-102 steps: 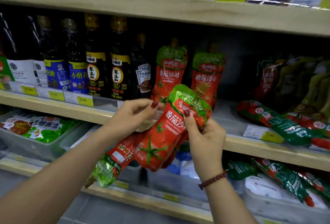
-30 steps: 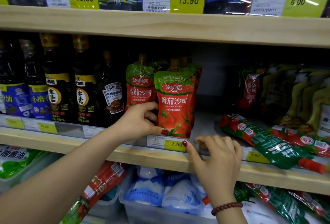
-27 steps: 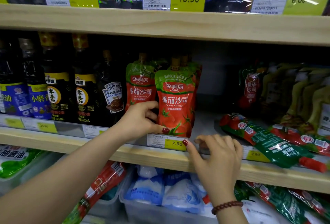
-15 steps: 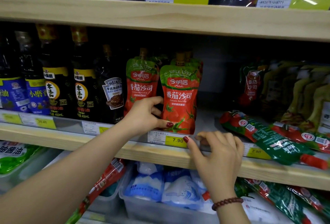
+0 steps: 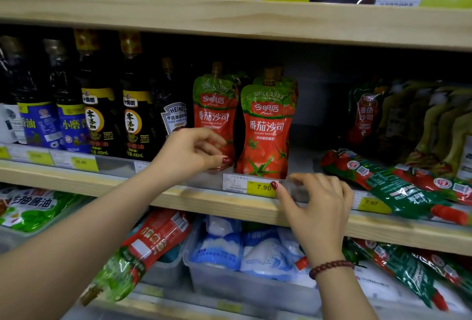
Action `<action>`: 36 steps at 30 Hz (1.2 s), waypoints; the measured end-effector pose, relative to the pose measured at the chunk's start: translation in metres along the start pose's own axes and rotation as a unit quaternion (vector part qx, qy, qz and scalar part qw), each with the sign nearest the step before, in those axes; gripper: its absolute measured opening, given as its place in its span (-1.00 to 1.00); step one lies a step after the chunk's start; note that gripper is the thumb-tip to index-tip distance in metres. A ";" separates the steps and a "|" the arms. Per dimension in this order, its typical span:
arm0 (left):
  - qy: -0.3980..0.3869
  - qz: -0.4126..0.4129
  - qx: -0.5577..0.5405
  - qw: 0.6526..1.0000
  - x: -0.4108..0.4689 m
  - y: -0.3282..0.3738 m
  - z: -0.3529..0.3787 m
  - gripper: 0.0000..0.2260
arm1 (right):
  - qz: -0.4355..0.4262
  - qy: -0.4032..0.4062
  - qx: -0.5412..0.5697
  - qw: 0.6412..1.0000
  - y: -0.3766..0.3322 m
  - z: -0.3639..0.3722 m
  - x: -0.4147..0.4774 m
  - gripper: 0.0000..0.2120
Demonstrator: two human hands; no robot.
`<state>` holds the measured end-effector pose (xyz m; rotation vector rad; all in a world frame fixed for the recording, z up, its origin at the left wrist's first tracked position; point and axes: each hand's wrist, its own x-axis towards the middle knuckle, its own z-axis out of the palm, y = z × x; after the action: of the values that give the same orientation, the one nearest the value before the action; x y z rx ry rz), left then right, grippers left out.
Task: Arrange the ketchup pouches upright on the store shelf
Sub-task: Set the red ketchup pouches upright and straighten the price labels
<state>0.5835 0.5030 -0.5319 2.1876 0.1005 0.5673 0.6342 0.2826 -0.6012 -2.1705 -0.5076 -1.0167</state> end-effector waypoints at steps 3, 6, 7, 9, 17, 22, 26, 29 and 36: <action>0.032 0.036 0.023 0.999 -0.020 -0.014 -0.028 -0.80 | -0.027 0.000 0.042 0.999 -0.018 -0.001 0.001 -0.73; 0.068 0.036 0.058 0.995 -0.034 -0.031 -0.051 -0.82 | -0.083 -0.025 0.098 0.991 -0.048 0.005 -0.004 -0.75; 0.076 0.029 0.069 0.994 -0.037 -0.037 -0.056 -0.84 | -0.101 -0.037 0.117 0.987 -0.059 0.008 -0.007 -0.75; 0.079 0.012 0.086 0.993 -0.041 -0.045 -0.061 -0.88 | -0.136 -0.070 0.147 0.977 -0.077 0.015 -0.016 -0.76; 0.117 0.027 0.092 0.989 -0.036 -0.064 -0.057 -0.92 | -0.237 -0.289 0.160 0.913 -0.106 0.047 -0.056 -0.68; 0.137 0.034 0.096 0.985 -0.033 -0.074 -0.049 -0.94 | -0.276 -0.392 0.109 0.871 -0.114 0.081 -0.079 -0.48; 0.144 0.036 0.091 0.985 -0.033 -0.074 -0.049 -0.86 | -0.307 -0.441 0.053 0.842 -0.117 0.108 -0.103 -0.24; 0.141 0.031 0.087 0.986 -0.033 -0.074 -0.050 -0.86 | -0.335 -0.417 0.018 0.845 -0.122 0.119 -0.124 -0.23; 0.138 0.012 0.064 0.988 -0.032 -0.070 -0.052 -0.89 | -0.341 -0.303 -0.026 0.890 -0.135 0.142 -0.151 -0.45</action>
<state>0.5409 0.5769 -0.5693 2.2235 0.2636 0.8970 0.5351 0.4689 -0.7298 -2.3878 -1.6381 -0.6408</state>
